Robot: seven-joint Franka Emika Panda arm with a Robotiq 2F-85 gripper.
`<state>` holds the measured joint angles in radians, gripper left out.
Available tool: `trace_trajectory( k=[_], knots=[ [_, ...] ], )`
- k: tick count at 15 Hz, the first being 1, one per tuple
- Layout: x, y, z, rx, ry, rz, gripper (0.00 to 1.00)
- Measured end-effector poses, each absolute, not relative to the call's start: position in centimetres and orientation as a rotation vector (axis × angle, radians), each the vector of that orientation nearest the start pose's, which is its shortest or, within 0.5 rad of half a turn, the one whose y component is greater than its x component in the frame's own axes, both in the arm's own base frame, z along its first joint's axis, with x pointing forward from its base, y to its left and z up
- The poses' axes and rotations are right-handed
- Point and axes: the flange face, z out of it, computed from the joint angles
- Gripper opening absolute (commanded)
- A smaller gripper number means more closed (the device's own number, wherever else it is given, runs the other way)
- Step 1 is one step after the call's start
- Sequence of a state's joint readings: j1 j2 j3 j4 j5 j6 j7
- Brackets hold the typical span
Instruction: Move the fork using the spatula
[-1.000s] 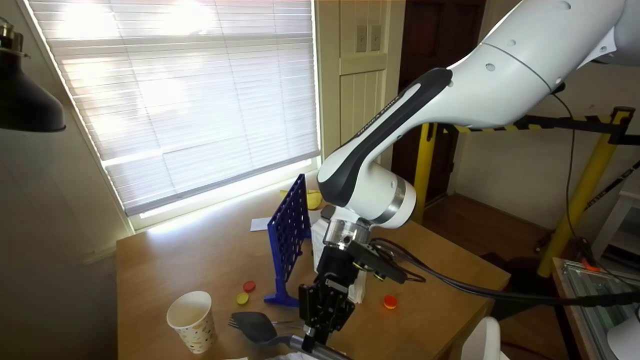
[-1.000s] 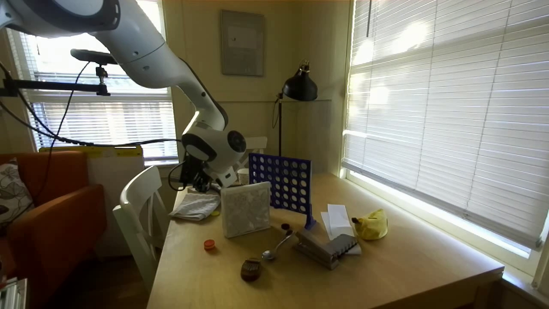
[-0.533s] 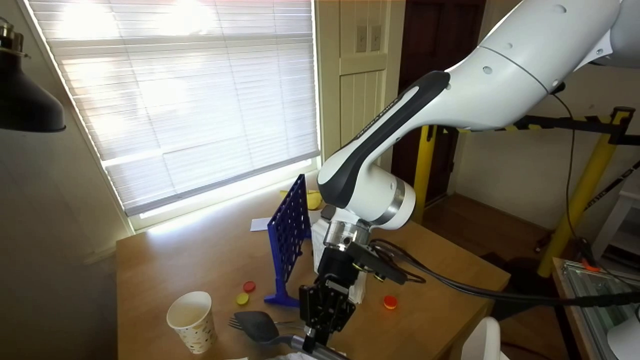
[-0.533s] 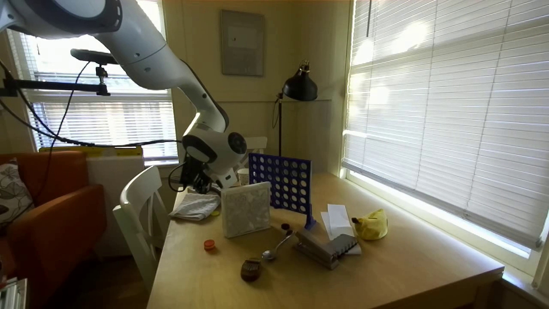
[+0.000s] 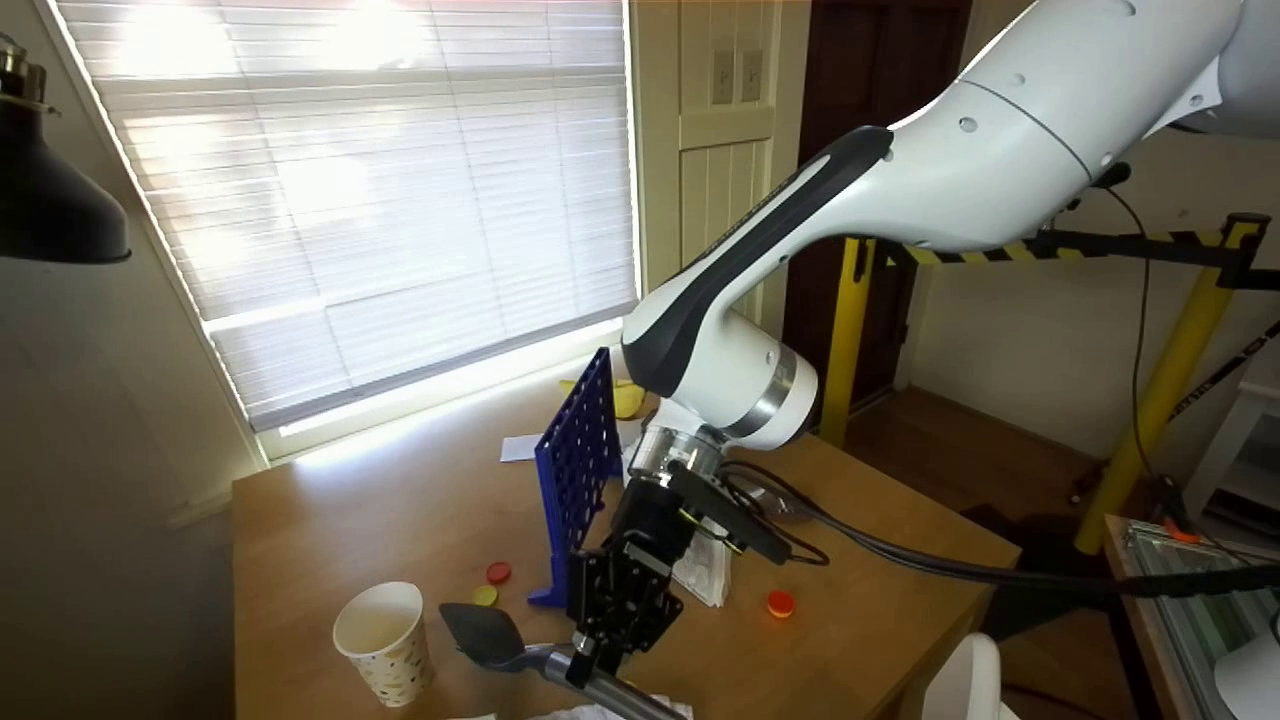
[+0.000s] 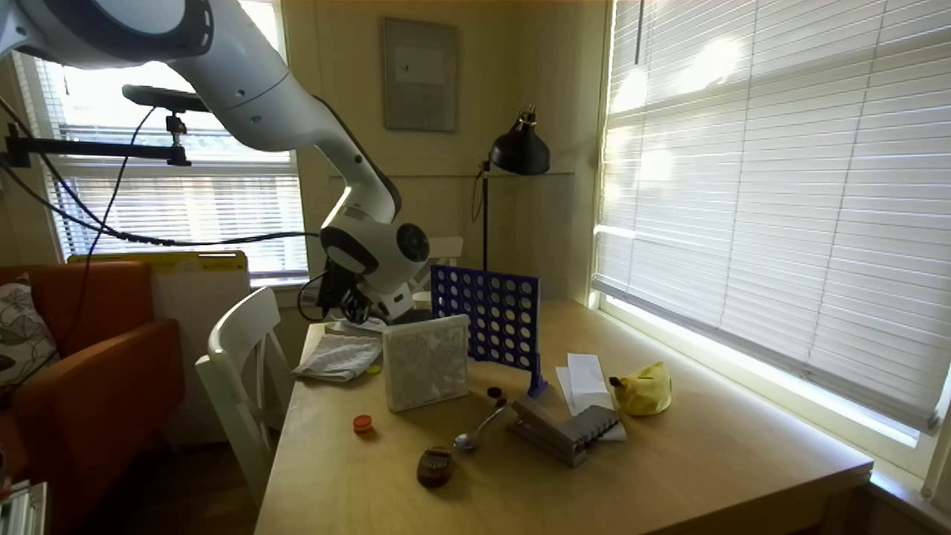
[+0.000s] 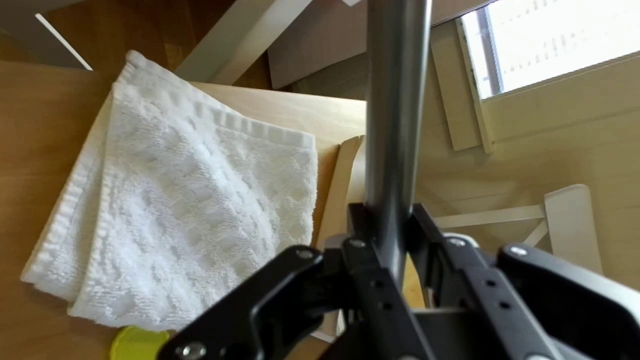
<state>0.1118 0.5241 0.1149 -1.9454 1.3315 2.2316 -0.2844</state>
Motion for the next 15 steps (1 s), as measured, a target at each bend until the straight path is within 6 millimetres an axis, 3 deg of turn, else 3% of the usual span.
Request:
trace_trajectory(
  k=[5, 11, 15],
  knots=[
    [60.1, 16.3, 20.1, -2.053, 0.596, 0.210, 0.06],
    [59.5, 16.8, 18.1, -2.057, 0.603, 0.246, 0.06],
    [59.3, 16.9, 17.9, -2.059, 0.597, 0.250, 0.06]
  ],
)
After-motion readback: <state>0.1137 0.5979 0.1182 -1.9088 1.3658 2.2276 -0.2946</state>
